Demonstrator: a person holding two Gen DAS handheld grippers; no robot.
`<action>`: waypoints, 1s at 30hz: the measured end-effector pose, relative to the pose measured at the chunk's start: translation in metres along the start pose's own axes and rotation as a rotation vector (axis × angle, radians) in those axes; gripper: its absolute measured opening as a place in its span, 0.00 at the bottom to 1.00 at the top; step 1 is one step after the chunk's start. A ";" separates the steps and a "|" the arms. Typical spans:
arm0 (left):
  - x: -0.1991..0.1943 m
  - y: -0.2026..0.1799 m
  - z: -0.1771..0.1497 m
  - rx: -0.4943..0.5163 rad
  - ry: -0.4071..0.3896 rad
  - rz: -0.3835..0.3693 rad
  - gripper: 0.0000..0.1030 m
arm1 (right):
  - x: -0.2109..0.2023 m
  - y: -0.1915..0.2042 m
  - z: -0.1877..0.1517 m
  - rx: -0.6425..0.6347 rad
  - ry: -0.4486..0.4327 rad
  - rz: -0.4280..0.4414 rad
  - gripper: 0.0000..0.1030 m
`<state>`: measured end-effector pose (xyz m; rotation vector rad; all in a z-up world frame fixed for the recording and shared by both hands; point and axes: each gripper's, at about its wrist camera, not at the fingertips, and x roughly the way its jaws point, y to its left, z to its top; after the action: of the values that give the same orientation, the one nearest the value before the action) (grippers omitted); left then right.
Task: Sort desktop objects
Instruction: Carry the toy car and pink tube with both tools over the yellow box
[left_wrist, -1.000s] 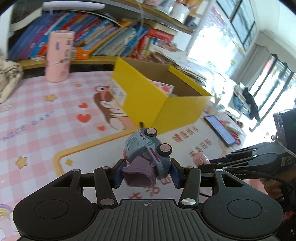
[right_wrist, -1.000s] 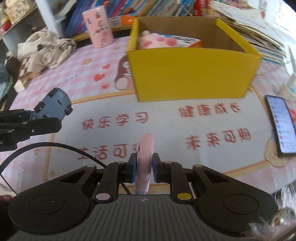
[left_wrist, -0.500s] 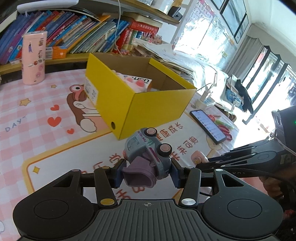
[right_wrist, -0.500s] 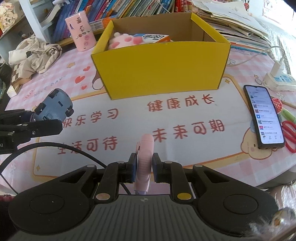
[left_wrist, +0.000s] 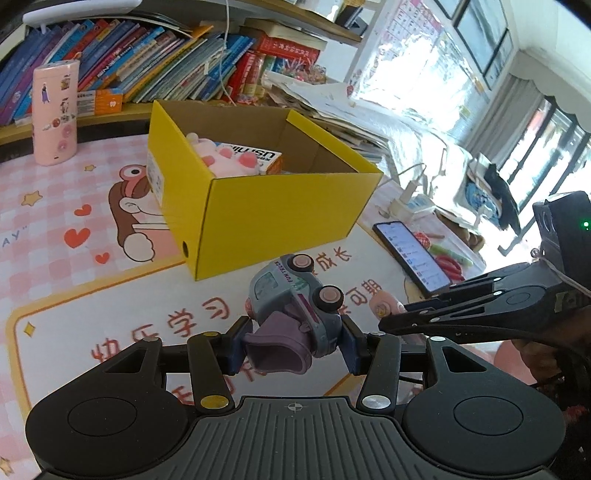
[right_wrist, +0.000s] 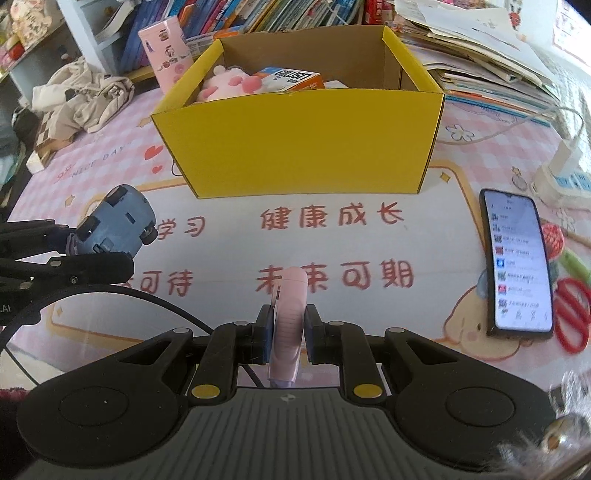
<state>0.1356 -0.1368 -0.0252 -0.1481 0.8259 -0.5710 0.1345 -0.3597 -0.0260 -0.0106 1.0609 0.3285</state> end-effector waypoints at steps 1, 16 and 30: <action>0.002 -0.003 -0.001 -0.010 -0.004 0.007 0.47 | 0.001 -0.004 0.001 -0.015 0.004 0.005 0.16; 0.013 -0.037 0.004 -0.065 -0.069 0.119 0.47 | 0.008 -0.037 0.024 -0.157 0.001 0.110 0.16; 0.003 -0.047 0.100 0.039 -0.285 0.114 0.47 | -0.043 -0.046 0.124 -0.215 -0.324 0.176 0.16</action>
<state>0.1905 -0.1867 0.0566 -0.1418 0.5420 -0.4461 0.2343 -0.3939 0.0650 -0.0552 0.7034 0.5822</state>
